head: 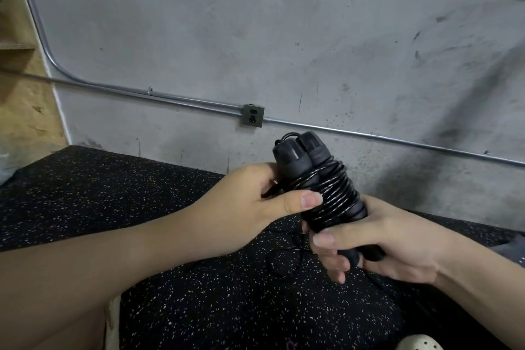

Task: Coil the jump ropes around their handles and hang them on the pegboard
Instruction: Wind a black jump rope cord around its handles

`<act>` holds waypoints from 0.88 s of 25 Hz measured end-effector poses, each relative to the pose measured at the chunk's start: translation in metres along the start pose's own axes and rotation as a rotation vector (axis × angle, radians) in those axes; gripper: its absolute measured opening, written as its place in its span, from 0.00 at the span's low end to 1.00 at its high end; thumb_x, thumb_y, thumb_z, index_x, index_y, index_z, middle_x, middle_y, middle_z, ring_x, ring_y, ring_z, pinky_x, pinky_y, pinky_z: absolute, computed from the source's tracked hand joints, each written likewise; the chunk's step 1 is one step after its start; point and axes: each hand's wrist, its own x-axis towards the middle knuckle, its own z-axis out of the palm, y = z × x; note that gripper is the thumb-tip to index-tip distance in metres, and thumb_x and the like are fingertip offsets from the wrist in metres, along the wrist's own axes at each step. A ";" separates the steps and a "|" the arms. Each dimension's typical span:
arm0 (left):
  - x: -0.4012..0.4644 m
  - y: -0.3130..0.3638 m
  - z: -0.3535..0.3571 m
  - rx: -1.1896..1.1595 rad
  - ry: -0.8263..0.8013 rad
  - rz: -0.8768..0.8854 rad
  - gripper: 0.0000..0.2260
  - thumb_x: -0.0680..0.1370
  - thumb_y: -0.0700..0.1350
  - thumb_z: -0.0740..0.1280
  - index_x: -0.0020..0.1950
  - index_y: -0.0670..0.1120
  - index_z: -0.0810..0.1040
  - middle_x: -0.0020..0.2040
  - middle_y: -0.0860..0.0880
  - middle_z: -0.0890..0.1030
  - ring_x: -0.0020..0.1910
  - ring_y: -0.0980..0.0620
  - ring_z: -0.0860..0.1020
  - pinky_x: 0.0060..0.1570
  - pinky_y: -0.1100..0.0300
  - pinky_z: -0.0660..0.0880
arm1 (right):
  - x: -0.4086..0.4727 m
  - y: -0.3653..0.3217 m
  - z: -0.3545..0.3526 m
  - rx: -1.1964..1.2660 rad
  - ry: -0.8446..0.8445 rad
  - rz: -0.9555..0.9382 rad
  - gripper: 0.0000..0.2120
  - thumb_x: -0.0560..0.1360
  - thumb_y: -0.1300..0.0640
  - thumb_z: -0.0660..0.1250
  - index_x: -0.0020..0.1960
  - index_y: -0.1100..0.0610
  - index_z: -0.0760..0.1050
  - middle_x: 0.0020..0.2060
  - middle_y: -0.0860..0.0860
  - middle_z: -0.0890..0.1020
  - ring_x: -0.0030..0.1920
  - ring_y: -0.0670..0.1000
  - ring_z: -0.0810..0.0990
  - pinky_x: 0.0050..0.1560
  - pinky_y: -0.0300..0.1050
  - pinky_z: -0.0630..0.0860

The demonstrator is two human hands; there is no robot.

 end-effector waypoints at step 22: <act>-0.002 0.008 0.017 0.327 0.207 -0.168 0.29 0.72 0.73 0.63 0.32 0.46 0.69 0.28 0.54 0.67 0.27 0.57 0.65 0.31 0.59 0.65 | 0.032 0.040 0.009 -0.589 0.623 -0.157 0.05 0.77 0.60 0.73 0.52 0.59 0.81 0.39 0.55 0.85 0.37 0.52 0.79 0.41 0.54 0.79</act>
